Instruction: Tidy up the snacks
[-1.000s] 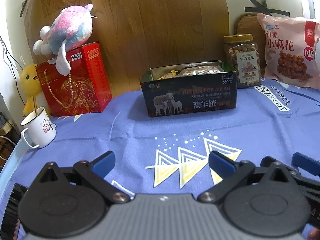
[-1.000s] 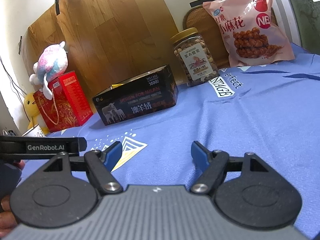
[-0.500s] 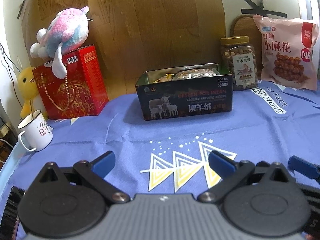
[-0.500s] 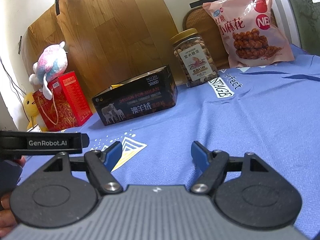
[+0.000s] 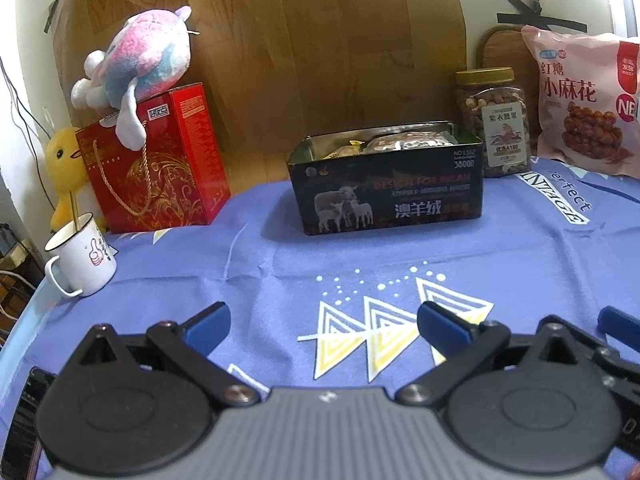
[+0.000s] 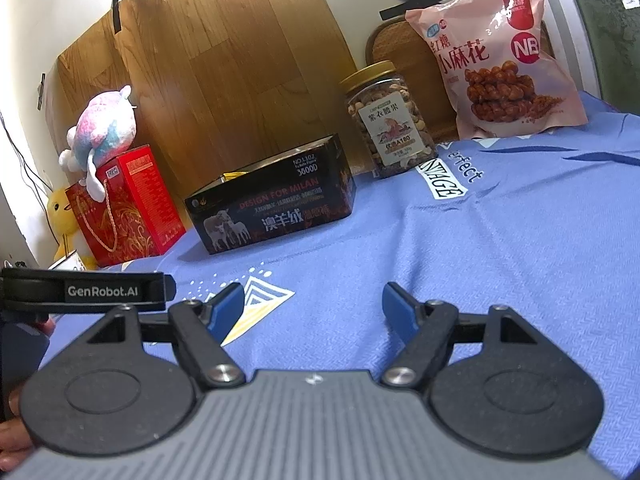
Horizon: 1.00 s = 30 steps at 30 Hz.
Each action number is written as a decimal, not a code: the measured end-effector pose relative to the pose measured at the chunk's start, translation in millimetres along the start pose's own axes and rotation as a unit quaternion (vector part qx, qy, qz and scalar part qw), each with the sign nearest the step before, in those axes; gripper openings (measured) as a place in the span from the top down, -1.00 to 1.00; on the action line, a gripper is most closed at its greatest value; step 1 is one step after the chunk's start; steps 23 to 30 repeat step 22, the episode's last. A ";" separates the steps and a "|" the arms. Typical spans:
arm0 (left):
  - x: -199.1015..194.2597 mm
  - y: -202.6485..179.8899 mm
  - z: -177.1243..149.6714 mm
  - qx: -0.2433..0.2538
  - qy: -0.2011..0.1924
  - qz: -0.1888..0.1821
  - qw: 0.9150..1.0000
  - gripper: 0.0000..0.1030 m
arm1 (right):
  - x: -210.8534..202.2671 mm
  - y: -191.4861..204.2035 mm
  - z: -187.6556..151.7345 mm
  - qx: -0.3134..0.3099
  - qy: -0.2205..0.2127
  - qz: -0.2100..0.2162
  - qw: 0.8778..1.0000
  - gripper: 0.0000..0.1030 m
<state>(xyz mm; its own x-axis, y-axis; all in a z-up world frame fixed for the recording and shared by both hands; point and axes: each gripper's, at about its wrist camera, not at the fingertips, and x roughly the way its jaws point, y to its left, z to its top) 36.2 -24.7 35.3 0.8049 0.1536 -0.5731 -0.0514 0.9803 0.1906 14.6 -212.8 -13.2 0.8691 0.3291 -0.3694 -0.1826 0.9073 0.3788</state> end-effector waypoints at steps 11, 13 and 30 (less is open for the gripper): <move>-2.2 -0.2 8.7 -0.007 -0.002 -0.013 1.000 -1.00 | 1.6 0.0 0.6 -0.002 0.005 0.001 1.000 -0.53; -0.6 0.0 8.5 -0.006 0.001 -0.016 1.000 -1.00 | 1.2 0.1 0.6 -0.002 0.004 0.001 1.000 -0.53; 5.0 3.1 7.5 -0.019 0.003 -0.049 0.999 -1.00 | 0.7 0.0 -0.4 -0.002 0.001 0.002 1.000 -0.53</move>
